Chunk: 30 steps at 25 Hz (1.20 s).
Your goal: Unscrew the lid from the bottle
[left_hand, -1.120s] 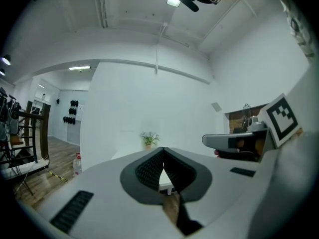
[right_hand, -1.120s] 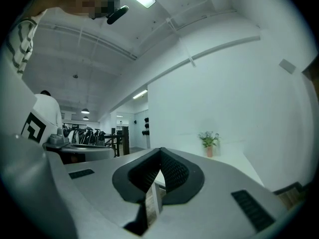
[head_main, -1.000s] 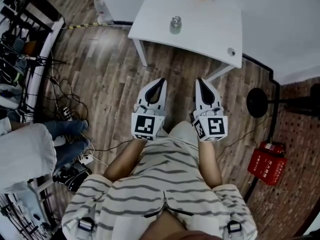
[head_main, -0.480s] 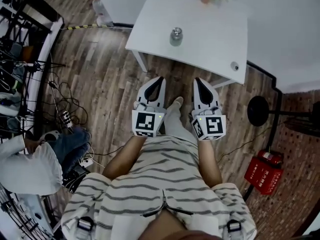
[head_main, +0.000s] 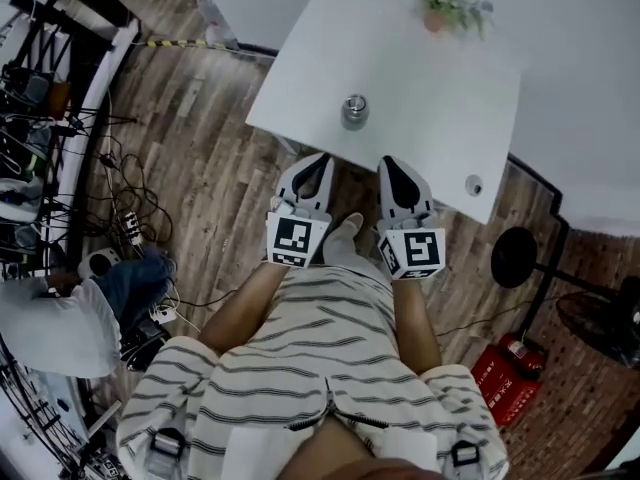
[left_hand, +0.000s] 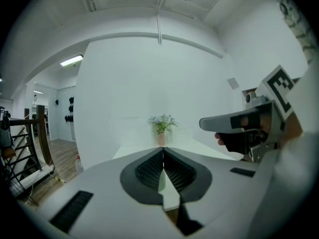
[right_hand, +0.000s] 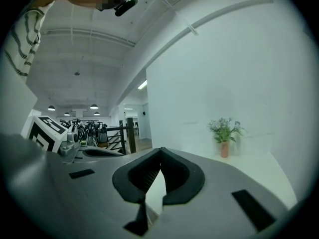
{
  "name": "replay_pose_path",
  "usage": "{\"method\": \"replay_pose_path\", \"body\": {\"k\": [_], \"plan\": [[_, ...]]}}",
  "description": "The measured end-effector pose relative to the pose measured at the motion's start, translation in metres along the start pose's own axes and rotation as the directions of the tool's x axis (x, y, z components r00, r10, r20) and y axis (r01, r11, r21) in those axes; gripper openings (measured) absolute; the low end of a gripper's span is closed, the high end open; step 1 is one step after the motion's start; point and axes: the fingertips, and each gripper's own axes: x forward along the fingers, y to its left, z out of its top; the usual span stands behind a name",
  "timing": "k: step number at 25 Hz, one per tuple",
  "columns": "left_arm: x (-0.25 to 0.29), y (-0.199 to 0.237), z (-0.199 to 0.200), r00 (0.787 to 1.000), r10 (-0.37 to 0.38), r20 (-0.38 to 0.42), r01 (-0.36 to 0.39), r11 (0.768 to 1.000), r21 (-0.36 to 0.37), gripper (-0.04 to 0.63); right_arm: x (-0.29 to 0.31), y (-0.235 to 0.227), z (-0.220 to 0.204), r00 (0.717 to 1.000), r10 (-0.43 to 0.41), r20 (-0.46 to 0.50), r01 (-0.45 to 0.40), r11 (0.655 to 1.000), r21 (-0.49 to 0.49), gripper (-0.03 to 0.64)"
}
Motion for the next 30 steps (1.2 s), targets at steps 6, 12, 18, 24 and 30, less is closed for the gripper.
{"method": "replay_pose_path", "body": {"k": [6,12,18,24,30], "plan": [[0.050,0.003,-0.024,0.998,0.006,-0.056,-0.006,1.000,-0.004,0.000,0.043,-0.027,-0.017,0.998,0.053,-0.043,-0.053,0.999,0.006,0.009],[0.083,0.005,-0.035,0.994,0.033,-0.099,-0.034,0.999,0.000,0.002,0.064,-0.040,-0.032,0.992,0.087,-0.086,-0.085,0.996,0.020,0.009],[0.116,0.007,-0.062,0.986,-0.002,-0.166,0.003,1.000,0.004,0.058,0.089,-0.050,-0.058,0.982,0.104,-0.160,-0.103,0.995,0.014,0.069],[0.146,0.007,-0.097,0.966,-0.068,-0.251,0.072,0.997,0.008,0.201,0.119,-0.057,-0.088,0.956,0.123,-0.266,-0.126,0.992,0.006,0.187],[0.170,0.011,-0.122,0.952,-0.102,-0.290,0.120,0.992,0.043,0.302,0.151,-0.054,-0.120,0.915,0.150,-0.374,-0.176,0.984,-0.039,0.288]]}}
